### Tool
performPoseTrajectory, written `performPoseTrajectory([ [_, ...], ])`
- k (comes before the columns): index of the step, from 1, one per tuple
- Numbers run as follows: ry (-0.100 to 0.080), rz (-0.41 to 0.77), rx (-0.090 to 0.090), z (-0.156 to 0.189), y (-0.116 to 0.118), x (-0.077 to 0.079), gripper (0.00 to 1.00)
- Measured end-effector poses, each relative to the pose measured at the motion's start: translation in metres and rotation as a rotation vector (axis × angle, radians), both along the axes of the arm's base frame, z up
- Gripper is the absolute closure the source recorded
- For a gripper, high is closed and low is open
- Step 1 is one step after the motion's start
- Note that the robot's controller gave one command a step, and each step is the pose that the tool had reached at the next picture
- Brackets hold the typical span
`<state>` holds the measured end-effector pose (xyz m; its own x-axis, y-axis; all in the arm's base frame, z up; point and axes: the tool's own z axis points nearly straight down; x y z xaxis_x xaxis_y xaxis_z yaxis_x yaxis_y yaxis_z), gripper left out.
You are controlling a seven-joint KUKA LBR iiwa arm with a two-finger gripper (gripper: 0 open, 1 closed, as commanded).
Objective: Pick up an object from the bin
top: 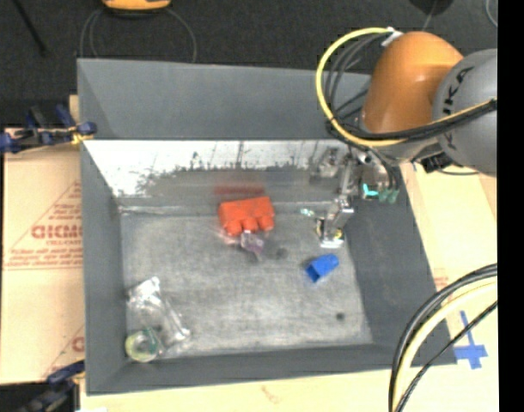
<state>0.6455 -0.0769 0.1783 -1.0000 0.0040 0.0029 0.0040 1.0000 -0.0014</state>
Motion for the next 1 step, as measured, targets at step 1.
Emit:
performPoseTrajectory([
  [1,-0.012,-0.07,0.001,-0.0961,0.0619,-0.0006,0.0],
])
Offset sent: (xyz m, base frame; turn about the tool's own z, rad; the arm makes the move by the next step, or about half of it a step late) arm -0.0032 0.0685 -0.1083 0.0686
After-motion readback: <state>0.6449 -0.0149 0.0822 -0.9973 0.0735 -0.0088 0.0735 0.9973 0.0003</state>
